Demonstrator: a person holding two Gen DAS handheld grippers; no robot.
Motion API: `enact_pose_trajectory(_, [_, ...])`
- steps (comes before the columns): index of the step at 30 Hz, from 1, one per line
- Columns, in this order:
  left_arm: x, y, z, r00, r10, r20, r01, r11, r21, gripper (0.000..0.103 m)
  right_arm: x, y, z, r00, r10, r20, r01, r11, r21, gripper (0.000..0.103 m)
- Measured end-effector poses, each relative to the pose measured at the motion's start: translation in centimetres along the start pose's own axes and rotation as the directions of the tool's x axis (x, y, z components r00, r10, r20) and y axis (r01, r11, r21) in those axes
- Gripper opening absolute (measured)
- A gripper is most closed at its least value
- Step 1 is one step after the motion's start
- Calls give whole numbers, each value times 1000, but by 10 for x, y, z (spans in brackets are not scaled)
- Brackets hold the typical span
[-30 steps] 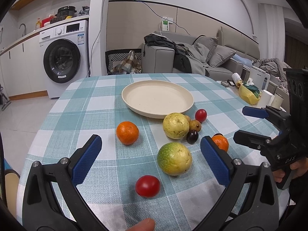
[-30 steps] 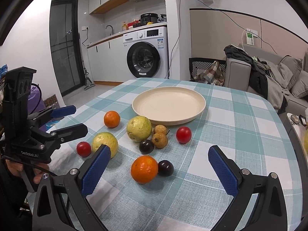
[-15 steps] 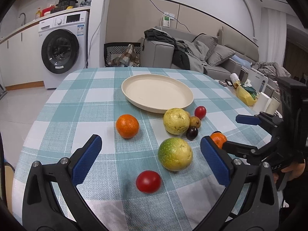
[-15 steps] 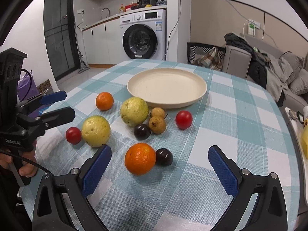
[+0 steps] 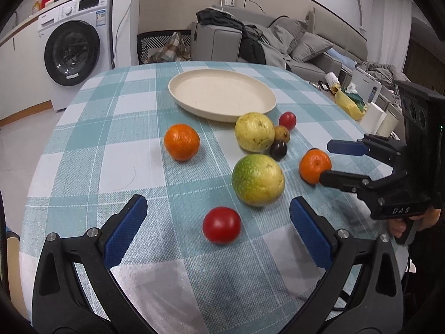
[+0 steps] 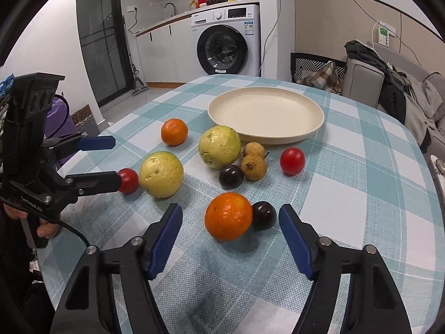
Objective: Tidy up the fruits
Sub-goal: 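Close the left gripper on the red tomato while the right tool approaches a mandarin orange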
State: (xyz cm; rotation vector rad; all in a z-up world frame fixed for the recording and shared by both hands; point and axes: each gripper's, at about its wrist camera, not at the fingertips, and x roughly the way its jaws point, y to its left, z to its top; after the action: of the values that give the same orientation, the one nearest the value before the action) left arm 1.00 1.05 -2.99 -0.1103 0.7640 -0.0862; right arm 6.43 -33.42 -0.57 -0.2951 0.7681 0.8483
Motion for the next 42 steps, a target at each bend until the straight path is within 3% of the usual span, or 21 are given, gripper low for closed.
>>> enact_pose_trajectory(5, [8, 0, -2, 999, 5, -50, -5, 1000, 13, 101, 2, 3, 0, 1000, 4, -15, -5, 1000, -14, 60])
enact_pose_trajectory(12, [18, 3, -5, 996, -12, -94, 14, 1000, 15, 76, 4, 3, 0, 1000, 11, -24, -11, 1000, -14, 57])
enact_pose_trajectory(17, [21, 3, -6, 994, -25, -105, 27, 1000, 15, 64, 6, 5, 0, 999, 11, -33, -12, 1000, -23, 55])
enact_pose_trajectory(22, [24, 0, -8, 992, -18, -125, 22, 999, 34, 43, 8, 7, 0, 999, 11, -44, -12, 999, -33, 55])
enact_pose_trajectory(28, [24, -5, -10, 992, -13, -129, 21, 998, 62, 29, 7, 8, -1, 999, 13, -48, -15, 999, -39, 55])
enact_pose_trajectory(42, [25, -3, -10, 992, -16, -127, 23, 998, 56, 28, 15, 15, 4, 998, -10, -59, 4, 996, -89, 55])
